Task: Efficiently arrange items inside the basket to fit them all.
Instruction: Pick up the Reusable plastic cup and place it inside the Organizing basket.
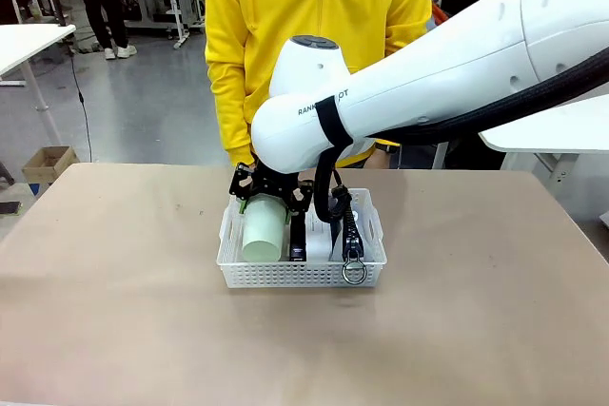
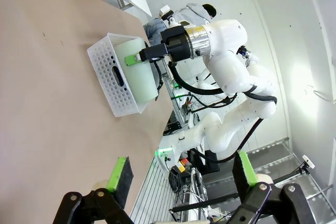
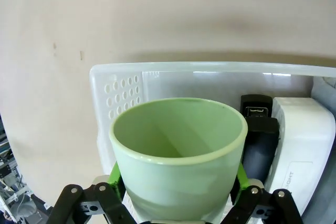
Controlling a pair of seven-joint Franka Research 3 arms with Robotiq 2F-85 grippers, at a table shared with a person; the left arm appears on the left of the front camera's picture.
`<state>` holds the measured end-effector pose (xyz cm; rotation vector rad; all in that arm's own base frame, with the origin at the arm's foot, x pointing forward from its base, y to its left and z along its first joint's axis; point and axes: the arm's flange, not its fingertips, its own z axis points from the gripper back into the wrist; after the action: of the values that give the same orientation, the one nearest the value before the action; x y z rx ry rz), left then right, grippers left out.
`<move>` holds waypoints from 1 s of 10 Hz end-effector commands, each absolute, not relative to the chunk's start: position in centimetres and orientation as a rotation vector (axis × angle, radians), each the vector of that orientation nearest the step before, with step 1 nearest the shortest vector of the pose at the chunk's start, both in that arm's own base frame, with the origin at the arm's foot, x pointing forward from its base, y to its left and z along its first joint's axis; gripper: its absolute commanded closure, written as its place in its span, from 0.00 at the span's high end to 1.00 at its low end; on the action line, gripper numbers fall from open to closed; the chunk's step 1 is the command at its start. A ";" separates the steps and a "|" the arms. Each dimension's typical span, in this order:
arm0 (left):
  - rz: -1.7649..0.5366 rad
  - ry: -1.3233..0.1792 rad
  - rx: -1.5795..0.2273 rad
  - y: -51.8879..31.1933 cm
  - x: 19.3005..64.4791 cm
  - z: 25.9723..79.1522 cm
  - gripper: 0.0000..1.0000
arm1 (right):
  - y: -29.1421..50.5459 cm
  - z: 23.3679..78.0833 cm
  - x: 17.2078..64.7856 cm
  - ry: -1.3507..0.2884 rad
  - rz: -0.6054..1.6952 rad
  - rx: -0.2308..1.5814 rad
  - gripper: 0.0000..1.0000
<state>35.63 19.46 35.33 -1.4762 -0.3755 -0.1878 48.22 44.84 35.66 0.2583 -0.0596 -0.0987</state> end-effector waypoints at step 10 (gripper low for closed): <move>-0.186 -0.363 -1.471 19.2 35.3 35.5 1.00 | 46.7 34.4 48.5 -0.071 -0.126 0.165 0.92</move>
<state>35.63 19.46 35.33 -1.4761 -0.3755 -0.1878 48.39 46.10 33.93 0.2024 -0.0452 -0.0892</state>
